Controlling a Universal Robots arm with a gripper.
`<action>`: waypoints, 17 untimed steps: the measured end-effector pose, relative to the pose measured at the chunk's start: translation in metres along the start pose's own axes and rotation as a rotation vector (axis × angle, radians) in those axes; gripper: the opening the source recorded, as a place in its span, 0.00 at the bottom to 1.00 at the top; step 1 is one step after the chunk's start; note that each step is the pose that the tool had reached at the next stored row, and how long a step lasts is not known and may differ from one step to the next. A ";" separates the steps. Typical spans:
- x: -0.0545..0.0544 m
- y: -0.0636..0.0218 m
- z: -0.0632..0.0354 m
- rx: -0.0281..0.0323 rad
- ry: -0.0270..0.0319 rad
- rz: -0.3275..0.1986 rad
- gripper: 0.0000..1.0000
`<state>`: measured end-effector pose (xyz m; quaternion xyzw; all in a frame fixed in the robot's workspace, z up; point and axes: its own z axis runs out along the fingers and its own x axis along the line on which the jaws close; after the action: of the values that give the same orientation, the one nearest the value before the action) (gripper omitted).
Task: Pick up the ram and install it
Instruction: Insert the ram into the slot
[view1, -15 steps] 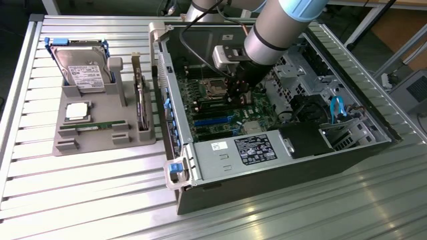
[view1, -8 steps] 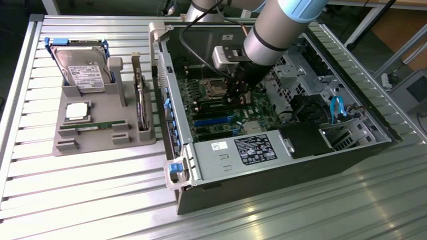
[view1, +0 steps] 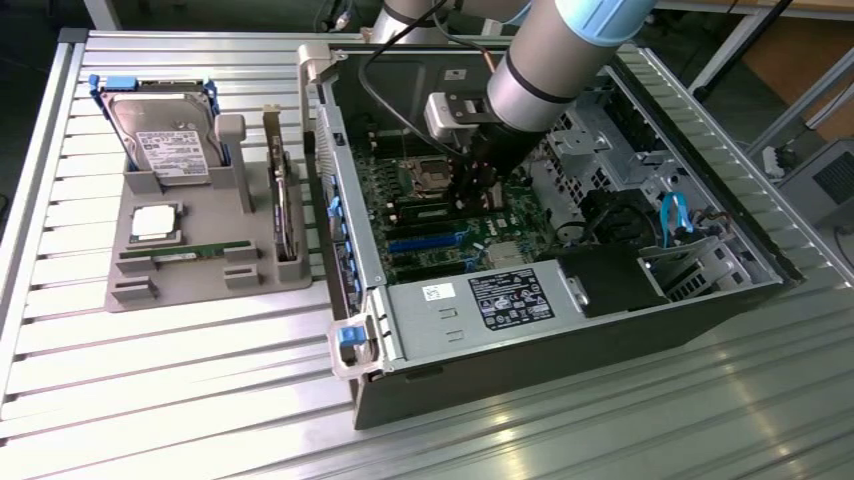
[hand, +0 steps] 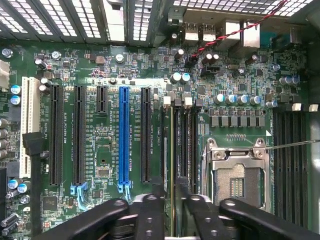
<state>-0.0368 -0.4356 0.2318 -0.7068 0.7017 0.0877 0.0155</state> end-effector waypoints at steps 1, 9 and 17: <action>0.000 0.0000 0.0000 0.0000 0.0001 0.000 0.32; 0.000 0.0000 0.0001 0.0000 0.0004 0.000 0.32; 0.000 0.0000 0.0001 0.0000 0.0004 0.000 0.32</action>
<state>-0.0368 -0.4351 0.2318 -0.7068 0.7018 0.0876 0.0153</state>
